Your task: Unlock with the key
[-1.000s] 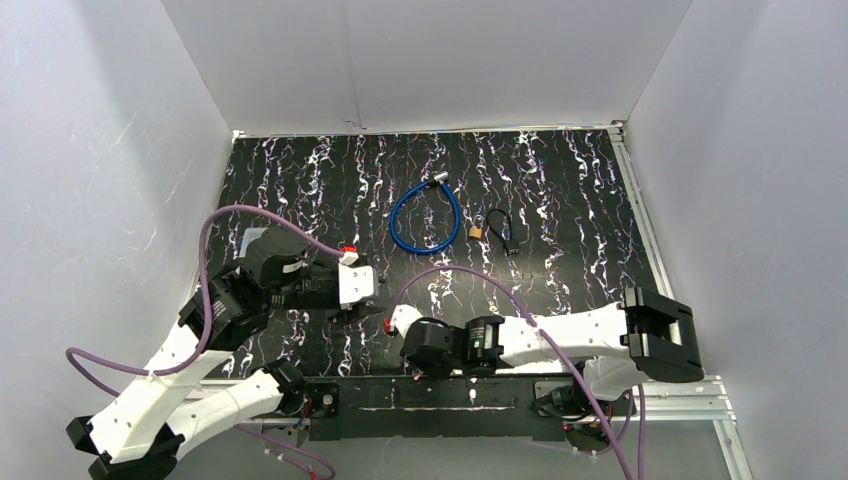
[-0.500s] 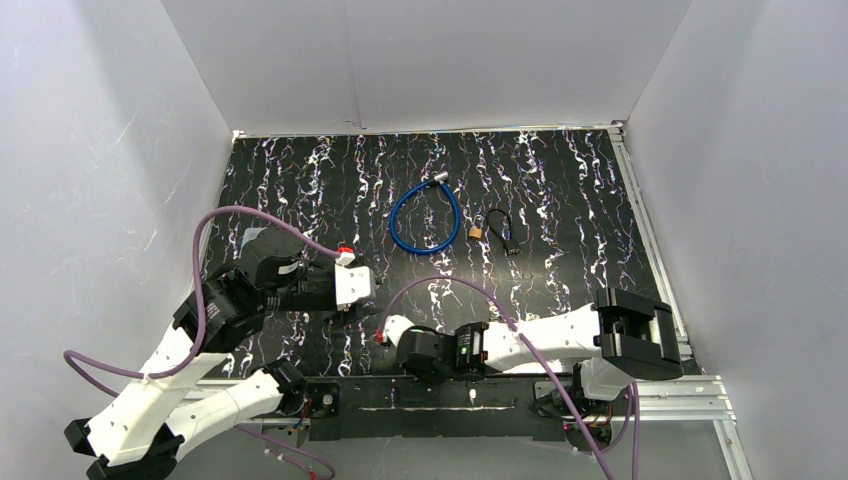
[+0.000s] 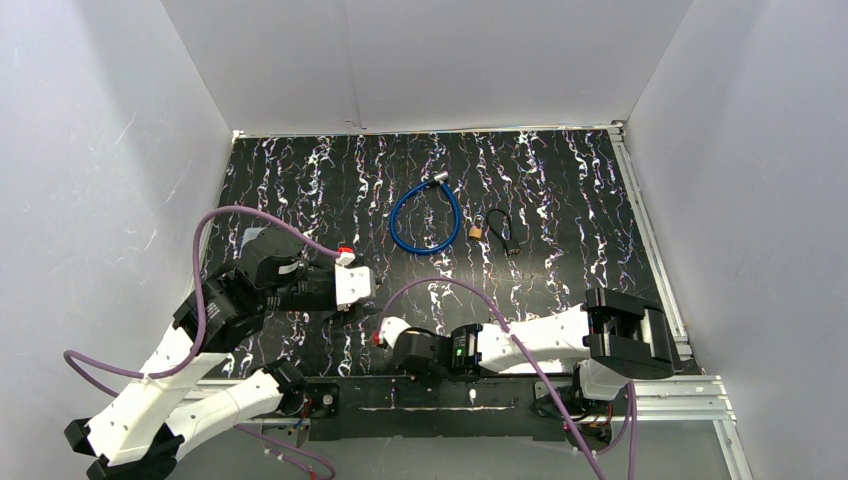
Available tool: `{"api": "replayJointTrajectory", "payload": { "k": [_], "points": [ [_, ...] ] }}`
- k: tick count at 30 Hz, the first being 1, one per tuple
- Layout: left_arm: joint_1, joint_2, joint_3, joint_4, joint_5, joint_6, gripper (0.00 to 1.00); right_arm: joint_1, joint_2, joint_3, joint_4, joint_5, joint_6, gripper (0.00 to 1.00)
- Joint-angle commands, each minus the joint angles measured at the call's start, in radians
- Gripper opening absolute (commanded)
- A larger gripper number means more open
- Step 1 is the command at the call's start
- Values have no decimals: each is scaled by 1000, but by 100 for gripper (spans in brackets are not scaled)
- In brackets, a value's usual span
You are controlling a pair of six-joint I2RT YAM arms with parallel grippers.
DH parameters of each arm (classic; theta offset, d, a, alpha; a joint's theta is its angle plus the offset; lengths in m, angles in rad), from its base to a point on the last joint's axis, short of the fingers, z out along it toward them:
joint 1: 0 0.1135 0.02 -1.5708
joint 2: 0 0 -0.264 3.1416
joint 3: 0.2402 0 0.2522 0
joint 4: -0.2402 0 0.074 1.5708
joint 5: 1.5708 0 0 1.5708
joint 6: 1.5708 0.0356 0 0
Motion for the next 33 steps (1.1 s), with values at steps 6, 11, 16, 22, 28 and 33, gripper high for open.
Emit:
{"api": "replayJointTrajectory", "payload": {
  "k": [6, 11, 16, 22, 28, 33],
  "points": [
    [-1, 9, 36, -22, 11, 2, 45, 3, 15, 25, 47, 25, -4, 11],
    [-2, 9, 33, -27, 15, 10, 45, -1, 7, 19, 48, 32, 1, 1],
    [-2, 14, 36, -32, 16, 28, 45, -21, -37, -2, 56, 24, 10, 1],
    [-2, 23, 50, 2, 2, 28, 45, -64, -140, -23, 56, -20, 23, 1],
    [-2, 4, 34, 88, -39, 22, 45, -115, -248, -58, 54, -86, 62, 1],
    [-2, -13, 6, 100, -37, 15, 44, -157, -360, -56, 8, -121, 72, 1]
  ]
}}
